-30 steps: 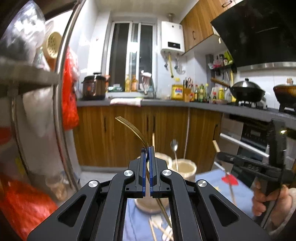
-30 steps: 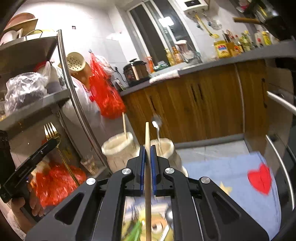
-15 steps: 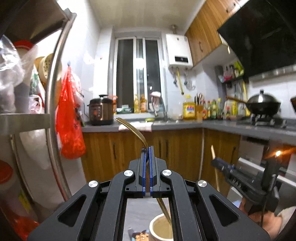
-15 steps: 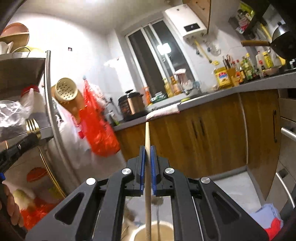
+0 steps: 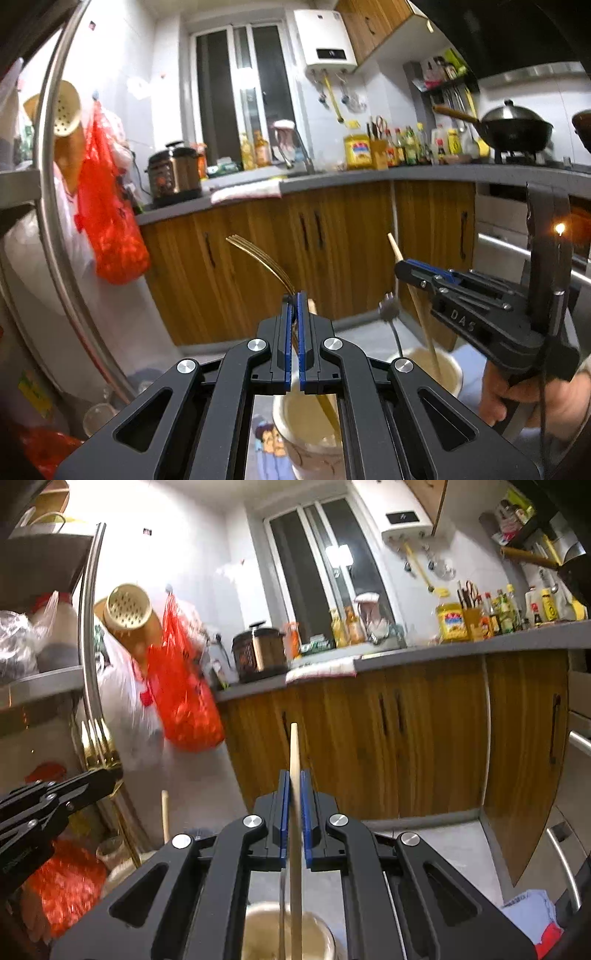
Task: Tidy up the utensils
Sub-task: 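Drop the fork in the larger pot while the right tool drops the chopstick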
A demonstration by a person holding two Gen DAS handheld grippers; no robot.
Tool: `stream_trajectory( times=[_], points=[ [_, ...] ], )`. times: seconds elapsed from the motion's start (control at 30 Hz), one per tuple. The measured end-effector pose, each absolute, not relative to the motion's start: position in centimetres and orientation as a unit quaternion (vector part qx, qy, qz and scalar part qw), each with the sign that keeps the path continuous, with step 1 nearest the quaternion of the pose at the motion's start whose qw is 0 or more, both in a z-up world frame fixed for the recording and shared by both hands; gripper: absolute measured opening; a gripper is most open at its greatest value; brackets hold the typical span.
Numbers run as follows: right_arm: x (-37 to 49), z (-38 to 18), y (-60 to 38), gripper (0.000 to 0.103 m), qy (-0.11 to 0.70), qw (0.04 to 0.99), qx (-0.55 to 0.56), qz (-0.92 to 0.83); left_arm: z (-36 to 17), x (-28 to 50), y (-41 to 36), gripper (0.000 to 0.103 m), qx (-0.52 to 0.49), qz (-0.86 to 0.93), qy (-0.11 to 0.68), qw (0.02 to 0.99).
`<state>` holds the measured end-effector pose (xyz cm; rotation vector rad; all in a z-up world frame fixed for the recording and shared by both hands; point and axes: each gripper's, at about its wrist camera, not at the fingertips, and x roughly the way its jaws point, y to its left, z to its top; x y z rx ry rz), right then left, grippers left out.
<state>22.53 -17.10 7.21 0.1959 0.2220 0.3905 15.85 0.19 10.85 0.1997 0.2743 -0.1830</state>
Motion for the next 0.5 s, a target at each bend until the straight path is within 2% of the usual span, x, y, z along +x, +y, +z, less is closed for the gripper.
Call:
stream_trajectory(
  times=[0.33,0.5],
  points=[
    [23.0,5.2,-18.5,0.006,0.178,0.953,0.128,0.211,8.9,17.0,0.7,0.004,0.093,-0.091,0.181,0.975],
    [23.0,5.2,-18.5,0.009,0.183,0.951,0.130,0.211,9.2,17.0,1.0,0.019,0.090,-0.088,0.177,0.976]
  ],
)
